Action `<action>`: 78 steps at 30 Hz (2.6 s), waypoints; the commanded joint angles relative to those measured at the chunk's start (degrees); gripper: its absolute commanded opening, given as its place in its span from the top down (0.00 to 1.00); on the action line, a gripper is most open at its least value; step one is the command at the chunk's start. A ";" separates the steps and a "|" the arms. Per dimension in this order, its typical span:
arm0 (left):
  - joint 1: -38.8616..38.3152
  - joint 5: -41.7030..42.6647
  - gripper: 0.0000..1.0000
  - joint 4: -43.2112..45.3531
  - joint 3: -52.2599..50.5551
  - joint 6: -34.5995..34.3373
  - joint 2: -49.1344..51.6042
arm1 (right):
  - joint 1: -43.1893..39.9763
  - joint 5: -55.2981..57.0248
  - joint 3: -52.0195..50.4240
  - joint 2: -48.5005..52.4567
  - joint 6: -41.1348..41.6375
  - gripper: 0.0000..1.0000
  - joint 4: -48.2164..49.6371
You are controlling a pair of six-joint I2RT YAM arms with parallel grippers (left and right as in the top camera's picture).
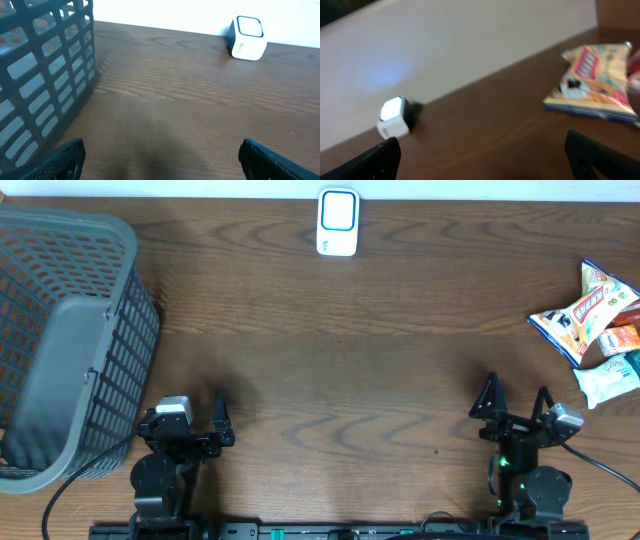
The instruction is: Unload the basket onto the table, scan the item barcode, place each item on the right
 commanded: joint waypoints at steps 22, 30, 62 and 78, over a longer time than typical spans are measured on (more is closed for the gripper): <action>0.20 0.76 0.02 -1.42 -0.85 0.94 -0.13 | 0.70 0.87 -0.22 -0.50 0.26 0.01 -2.10; 0.20 0.76 0.02 -1.42 -0.85 0.96 -0.13 | 0.70 0.87 -0.22 -0.50 0.26 0.01 -2.10; -2.38 -5.97 0.02 12.33 -6.12 1.20 -1.40 | 0.70 0.90 -0.22 -0.50 0.26 0.01 -2.10; -2.38 -5.92 0.02 12.39 -6.12 1.18 -1.42 | 0.70 0.90 -0.22 -0.50 0.28 0.01 -2.10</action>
